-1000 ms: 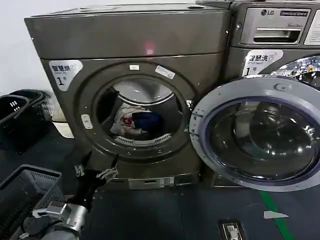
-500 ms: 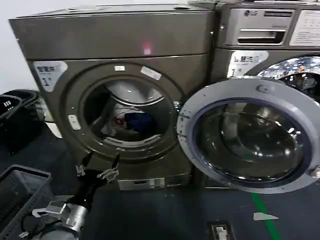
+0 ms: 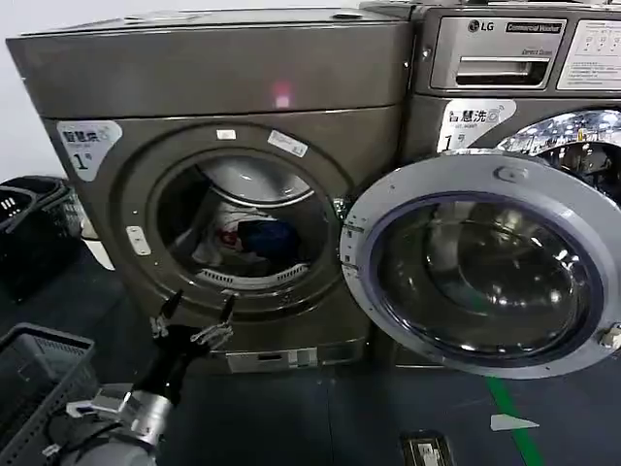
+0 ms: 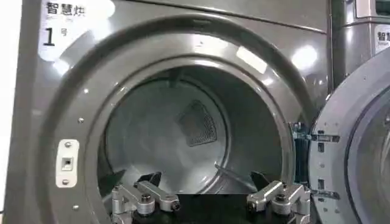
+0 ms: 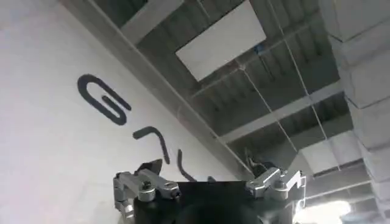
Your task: Grasp the clothes from the dryer.
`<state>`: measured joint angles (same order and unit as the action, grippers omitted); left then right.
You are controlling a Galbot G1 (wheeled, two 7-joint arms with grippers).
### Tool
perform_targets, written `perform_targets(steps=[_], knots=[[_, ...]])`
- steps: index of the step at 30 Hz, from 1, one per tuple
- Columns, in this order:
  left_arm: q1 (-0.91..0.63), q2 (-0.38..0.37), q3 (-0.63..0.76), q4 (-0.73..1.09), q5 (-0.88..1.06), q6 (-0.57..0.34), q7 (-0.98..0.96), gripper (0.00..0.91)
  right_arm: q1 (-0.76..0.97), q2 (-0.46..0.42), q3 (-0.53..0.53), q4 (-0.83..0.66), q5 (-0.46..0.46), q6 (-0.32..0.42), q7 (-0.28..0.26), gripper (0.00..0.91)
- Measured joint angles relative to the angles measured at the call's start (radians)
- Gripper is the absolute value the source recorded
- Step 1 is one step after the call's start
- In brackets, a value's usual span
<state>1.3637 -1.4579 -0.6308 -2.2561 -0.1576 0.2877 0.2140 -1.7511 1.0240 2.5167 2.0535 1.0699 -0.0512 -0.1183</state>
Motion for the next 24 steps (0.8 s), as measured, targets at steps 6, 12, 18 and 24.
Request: perform_targets(steps=[6, 12, 18, 24], knots=[[-0.007, -0.004, 0.005, 0.009, 0.0, -0.005, 0.003, 0.907, -0.001, 0.003, 0.001, 0.001, -0.004, 0.012, -0.011, 0.907], [-0.017, -0.003, 0.012, 0.017, 0.002, -0.005, 0.004, 0.907, -0.002, 0.005, 0.003, 0.001, -0.004, 0.018, -0.015, 0.907], [-0.023, 0.0, 0.027, 0.02, 0.019, 0.0, -0.012, 0.907, -0.008, 0.004, 0.011, 0.001, -0.001, 0.022, -0.019, 0.907], [-0.023, 0.001, 0.046, 0.02, 0.035, -0.002, -0.038, 0.907, -0.015, 0.002, 0.018, 0.001, 0.004, 0.023, -0.021, 0.907]])
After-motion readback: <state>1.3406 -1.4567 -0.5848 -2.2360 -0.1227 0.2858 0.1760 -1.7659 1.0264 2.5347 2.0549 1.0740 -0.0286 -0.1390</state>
